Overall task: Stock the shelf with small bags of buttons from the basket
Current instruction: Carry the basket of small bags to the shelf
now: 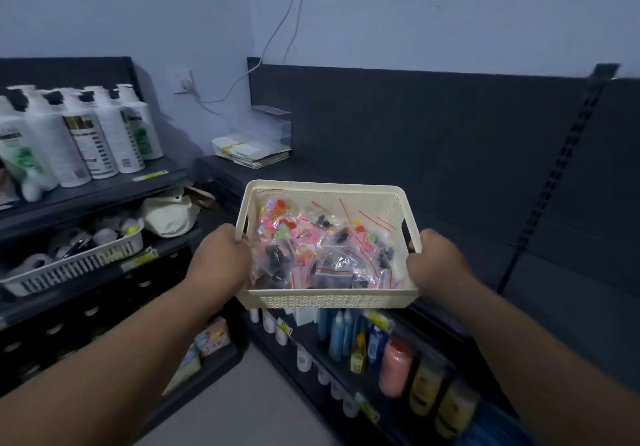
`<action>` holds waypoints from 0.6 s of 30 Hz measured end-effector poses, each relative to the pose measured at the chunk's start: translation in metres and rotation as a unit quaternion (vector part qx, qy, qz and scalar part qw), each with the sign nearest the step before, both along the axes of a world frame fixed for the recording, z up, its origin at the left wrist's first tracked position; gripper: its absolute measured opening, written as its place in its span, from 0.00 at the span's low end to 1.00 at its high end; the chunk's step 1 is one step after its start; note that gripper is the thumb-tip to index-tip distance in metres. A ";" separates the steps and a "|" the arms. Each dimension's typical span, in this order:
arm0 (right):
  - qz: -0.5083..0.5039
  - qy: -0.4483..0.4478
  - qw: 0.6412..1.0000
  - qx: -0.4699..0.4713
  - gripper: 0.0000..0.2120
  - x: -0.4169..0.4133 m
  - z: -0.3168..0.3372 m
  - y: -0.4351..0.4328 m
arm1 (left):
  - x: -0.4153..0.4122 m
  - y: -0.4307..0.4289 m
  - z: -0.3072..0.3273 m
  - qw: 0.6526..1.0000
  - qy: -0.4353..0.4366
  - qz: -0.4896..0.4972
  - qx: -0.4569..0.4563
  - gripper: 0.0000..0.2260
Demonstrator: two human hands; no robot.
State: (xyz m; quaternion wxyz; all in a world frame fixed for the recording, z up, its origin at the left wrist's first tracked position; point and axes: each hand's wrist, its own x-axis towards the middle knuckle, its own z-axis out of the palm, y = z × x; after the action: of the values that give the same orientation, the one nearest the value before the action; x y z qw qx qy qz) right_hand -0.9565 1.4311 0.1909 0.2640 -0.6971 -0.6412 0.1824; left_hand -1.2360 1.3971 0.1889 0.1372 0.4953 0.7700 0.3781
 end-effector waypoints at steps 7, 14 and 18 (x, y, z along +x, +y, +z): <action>0.038 0.009 0.999 0.006 0.05 -0.038 -0.018 0.148 | -0.041 0.139 -0.021 1.000 0.005 0.015 0.016 0.08; 0.067 0.015 0.998 0.007 0.03 -0.077 -0.009 0.293 | -0.068 0.268 -0.009 0.999 0.022 0.048 0.006 0.08; 0.071 0.019 0.997 -0.013 0.05 -0.099 -0.012 0.352 | -0.090 0.328 -0.012 0.998 0.011 0.058 -0.008 0.07</action>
State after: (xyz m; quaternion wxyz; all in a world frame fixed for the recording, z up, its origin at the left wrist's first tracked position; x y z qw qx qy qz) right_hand -1.0558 1.7830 0.1786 0.2538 -0.6497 -0.6812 0.2223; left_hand -1.3255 1.7248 0.1772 0.1107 0.4528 0.8019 0.3736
